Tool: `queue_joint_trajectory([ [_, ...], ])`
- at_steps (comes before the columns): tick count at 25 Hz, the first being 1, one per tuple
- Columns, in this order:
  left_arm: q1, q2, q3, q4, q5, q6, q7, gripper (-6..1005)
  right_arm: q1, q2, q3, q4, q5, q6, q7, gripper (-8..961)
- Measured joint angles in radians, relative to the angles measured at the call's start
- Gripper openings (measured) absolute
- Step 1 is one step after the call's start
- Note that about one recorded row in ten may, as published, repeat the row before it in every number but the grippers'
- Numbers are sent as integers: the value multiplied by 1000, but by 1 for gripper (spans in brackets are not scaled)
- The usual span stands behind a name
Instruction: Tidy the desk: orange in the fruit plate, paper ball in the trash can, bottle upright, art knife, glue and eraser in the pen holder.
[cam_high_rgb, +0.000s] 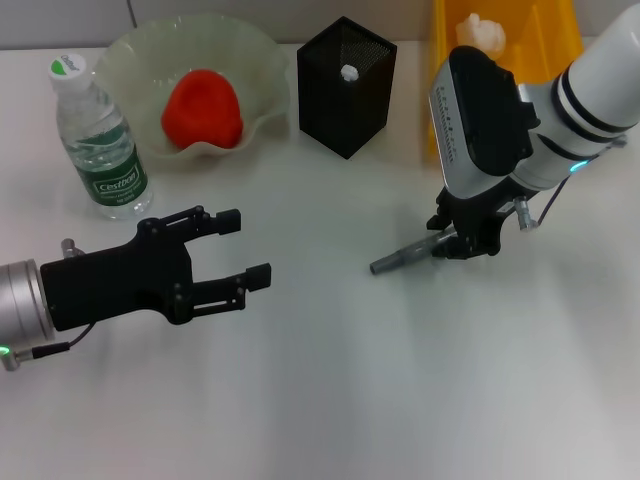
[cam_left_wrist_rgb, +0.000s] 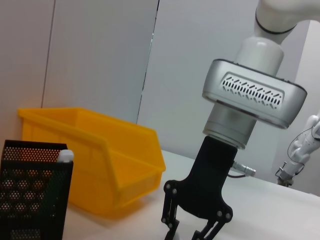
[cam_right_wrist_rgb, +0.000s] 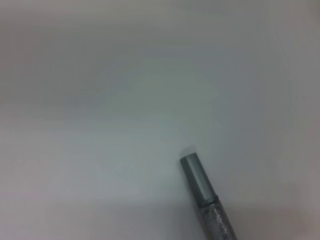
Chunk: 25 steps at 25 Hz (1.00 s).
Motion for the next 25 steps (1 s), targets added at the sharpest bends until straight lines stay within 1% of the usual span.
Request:
queue_joint_trajectory([
  [4,0,0,0,3,-3,1,-4,814,9,0,0,18,-1,3,-3,247],
  [17,1,-2,-10,4,-7,8,-8,814,6,0,-3,6,-18,-2,6,177],
  [18,1,-2,-10,4,-7,8,-8,814,6,0,-3,6,-18,-2,6,158],
  [19,3,-4,-21,4,-5,13,-5,814,0,0,-3,-21,-18,-12,17,138],
  [21,4,-5,-24,4,-4,16,-4,814,-6,0,-3,-46,-18,-29,25,137],
  [23,5,-5,-26,4,-5,20,-2,814,-21,-1,0,-112,-18,-72,42,136],
  [24,5,-4,-27,4,-6,22,-2,814,-45,-2,1,-211,-21,-124,65,136],
  [25,5,-4,-27,4,-6,22,-2,814,-45,-2,1,-211,-21,-124,65,136],
])
